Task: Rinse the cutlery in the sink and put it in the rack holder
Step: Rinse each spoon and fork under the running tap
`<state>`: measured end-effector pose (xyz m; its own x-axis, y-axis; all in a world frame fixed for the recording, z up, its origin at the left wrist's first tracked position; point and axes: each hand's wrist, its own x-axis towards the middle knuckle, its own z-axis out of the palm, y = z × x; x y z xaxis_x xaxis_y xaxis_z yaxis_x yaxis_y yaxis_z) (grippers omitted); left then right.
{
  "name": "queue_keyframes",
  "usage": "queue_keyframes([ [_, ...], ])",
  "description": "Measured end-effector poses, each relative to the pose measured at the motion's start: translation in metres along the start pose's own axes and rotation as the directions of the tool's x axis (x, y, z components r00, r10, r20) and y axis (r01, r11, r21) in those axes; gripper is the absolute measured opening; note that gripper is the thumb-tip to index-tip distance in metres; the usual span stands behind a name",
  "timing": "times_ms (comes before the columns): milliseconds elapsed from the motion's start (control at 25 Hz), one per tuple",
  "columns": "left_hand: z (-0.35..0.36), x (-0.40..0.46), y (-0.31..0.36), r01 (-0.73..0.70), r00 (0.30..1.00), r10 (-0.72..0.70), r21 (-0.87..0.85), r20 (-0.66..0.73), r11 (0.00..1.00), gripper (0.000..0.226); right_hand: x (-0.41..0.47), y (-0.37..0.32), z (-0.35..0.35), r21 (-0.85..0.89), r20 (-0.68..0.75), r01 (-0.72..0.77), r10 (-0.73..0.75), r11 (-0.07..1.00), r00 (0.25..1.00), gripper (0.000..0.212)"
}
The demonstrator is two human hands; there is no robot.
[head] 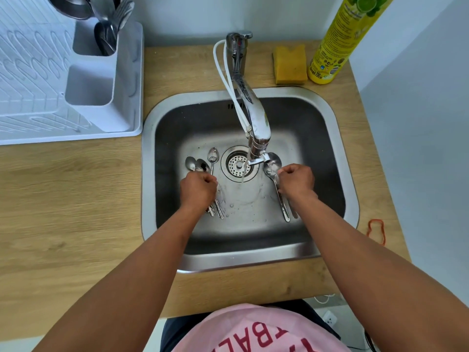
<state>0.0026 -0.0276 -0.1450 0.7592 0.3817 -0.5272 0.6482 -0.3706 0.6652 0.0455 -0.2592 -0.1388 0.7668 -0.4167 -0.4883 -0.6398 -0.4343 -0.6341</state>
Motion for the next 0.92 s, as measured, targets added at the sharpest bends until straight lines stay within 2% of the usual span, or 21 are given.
queue_keyframes([
  [160,0.0,-0.001,-0.001,0.007,0.993,0.009,0.142,-0.117,0.99,0.015,0.011,0.007,0.008,-0.08,-0.046,-0.038,0.034,0.996,0.998,0.028],
  [320,0.002,0.002,0.001,0.033,0.99,-0.006,0.187,-0.143,0.982,0.014,0.011,0.016,0.011,-0.153,-0.022,-0.051,0.048,0.987,0.999,0.009],
  [440,0.006,0.008,0.002,0.045,0.992,-0.015,0.241,-0.123,0.969,0.013,0.006,0.017,0.009,-0.233,-0.041,0.025,-0.035,0.972,0.999,0.011],
  [560,0.012,0.014,0.003,0.054,0.993,-0.011,0.363,-0.119,0.93,0.019,-0.007,0.006,0.014,-0.201,-0.03,0.148,-0.157,0.968,0.987,0.008],
  [680,0.018,0.016,0.005,0.049,0.995,0.0,0.467,-0.104,0.883,0.02,-0.025,-0.009,0.029,-0.127,0.081,0.256,-0.247,0.958,0.966,0.009],
  [920,0.016,0.016,0.008,0.087,0.996,-0.083,0.338,-0.027,0.937,0.025,-0.046,-0.031,0.065,-0.022,0.395,0.272,-0.242,0.962,0.886,0.012],
])
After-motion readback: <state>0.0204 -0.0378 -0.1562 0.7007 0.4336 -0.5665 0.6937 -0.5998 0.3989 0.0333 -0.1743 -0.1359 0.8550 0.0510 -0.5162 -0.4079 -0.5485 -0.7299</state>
